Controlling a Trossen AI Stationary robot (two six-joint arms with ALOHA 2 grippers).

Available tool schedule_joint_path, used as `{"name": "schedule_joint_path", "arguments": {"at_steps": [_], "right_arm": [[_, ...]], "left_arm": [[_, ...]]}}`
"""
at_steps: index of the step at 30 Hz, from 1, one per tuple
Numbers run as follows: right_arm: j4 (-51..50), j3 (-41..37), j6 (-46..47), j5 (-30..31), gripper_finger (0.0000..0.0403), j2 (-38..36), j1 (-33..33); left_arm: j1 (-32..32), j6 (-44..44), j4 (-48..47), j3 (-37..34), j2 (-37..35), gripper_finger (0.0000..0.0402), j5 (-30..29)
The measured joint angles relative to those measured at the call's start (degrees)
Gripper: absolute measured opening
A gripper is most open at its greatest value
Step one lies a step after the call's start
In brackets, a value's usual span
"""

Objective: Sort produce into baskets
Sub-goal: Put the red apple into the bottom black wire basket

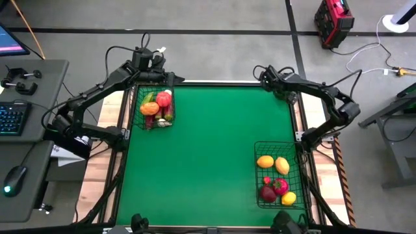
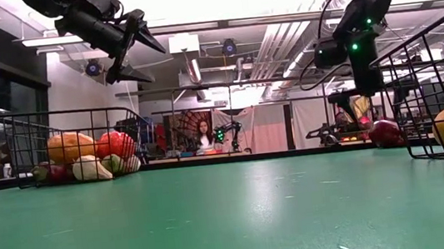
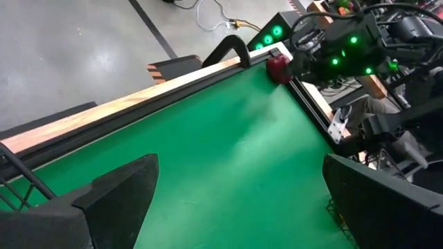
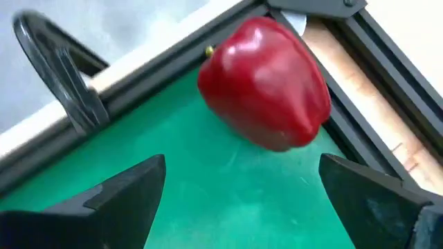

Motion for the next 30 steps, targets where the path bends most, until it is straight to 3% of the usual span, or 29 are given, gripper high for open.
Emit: {"name": "schedule_joint_path", "arguments": {"at_steps": [3,8,13,16,25,30], "right_arm": [[0.4,0.0,4.9,2.2,0.0374,-0.4,-0.8],[-1.7,0.0,23.6,6.5,0.0374,-0.6,-2.0],[-2.1,0.0,31.5,10.9,0.0374,-0.4,-3.4],[-1.4,0.0,31.4,11.8,0.0374,0.0,-5.1],[1.6,0.2,31.6,5.4,0.0374,3.5,-8.0],[2.6,0.1,25.6,2.3,0.0374,2.8,-7.9]], "left_arm": [[0.0,1.0,0.0,0.0,0.0,0.0397,0.0],[0.0,1.0,0.0,0.0,0.0,0.0397,0.0],[0.0,1.1,0.0,0.0,0.0,0.0397,0.0],[0.0,1.4,0.0,0.0,0.0,0.0397,0.0],[0.0,3.7,0.0,0.0,0.0,0.0397,0.0],[0.0,3.8,0.1,0.0,0.0,0.0397,0.0]]}}
